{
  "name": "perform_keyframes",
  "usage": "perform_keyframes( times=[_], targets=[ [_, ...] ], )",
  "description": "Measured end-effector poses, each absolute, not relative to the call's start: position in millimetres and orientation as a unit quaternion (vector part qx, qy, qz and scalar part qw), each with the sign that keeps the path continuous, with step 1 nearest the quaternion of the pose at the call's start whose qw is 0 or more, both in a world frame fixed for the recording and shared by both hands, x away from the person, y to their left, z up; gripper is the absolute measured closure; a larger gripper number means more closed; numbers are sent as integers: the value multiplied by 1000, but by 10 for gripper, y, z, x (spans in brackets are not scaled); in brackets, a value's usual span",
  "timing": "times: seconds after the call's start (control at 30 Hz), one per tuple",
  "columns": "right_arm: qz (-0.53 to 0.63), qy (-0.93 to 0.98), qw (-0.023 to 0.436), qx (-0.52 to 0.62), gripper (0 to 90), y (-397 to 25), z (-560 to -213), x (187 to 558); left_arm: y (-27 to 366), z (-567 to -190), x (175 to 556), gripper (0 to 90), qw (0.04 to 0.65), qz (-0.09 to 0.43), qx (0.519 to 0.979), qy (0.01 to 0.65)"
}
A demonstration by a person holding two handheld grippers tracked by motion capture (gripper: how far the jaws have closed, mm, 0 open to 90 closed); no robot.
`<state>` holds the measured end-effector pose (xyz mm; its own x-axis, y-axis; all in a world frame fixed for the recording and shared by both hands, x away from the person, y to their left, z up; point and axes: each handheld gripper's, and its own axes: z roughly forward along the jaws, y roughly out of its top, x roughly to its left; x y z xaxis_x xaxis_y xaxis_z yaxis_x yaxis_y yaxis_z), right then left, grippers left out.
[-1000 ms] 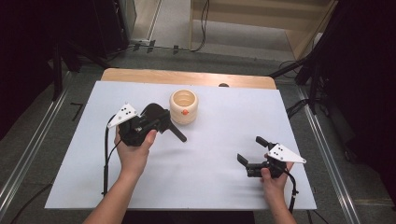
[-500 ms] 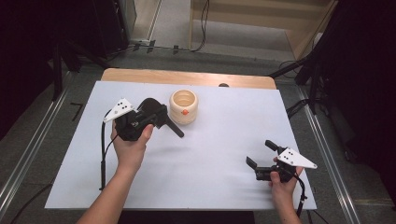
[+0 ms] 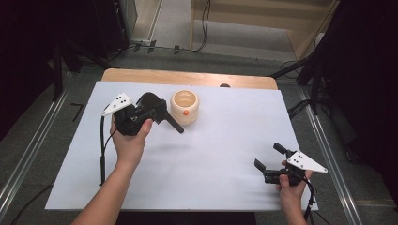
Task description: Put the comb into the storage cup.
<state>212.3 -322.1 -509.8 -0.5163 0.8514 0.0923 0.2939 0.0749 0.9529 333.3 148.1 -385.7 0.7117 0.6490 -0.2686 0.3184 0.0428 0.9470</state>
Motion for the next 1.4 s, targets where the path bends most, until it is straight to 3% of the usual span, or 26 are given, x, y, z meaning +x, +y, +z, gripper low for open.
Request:
perform_keyframes(
  times=[0.77,1.4],
  targets=[
    [528,679,273,431,0,-3483,-5118,2006,1502,-3669,3550,847,632,142,673,359],
    [523,690,264,425,0,-3439,-5146,2032,1475,-3549,3707,847,635,149,669,357]
  ],
)
